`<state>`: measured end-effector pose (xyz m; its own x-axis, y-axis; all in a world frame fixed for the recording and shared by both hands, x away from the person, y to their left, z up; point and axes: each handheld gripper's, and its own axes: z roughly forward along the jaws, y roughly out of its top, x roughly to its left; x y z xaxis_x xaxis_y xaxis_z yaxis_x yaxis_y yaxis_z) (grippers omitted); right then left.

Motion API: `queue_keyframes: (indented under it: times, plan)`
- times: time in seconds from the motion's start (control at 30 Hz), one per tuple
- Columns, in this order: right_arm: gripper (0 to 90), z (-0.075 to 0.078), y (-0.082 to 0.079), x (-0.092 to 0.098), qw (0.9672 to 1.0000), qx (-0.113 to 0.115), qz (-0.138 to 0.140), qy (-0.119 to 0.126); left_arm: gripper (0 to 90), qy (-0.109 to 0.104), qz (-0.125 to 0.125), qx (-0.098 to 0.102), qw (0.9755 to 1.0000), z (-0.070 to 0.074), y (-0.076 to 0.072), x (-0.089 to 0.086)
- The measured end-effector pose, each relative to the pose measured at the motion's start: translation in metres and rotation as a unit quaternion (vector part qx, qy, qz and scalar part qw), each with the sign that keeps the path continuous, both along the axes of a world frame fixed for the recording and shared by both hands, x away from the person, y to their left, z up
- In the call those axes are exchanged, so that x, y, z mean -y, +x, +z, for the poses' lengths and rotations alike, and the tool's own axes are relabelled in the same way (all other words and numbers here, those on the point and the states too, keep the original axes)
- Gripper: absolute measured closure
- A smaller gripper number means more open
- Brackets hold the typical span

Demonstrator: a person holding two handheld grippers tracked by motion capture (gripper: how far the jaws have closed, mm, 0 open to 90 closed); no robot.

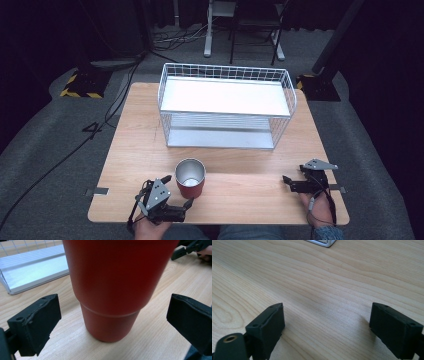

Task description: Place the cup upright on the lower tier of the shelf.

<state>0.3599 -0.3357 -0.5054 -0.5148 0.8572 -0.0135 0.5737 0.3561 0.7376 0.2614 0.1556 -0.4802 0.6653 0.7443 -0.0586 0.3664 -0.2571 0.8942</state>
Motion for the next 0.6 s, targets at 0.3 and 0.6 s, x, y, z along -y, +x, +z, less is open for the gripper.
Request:
queue_keyframes:
  times: [0.3, 0.6]
  plan:
    - [14.5, 0.0, 0.0, 0.0, 1.0, 0.0, -0.001, 0.001, 0.0, 0.013, 0.005, -0.022, 0.9997, -0.01, 0.014, 0.011]
    - [15.1, 0.0, 0.0, 0.0, 1.0, 0.001, -0.003, 0.001, 0.0, 0.04, 0.01, -0.034, 0.9986, -0.018, 0.024, 0.027]
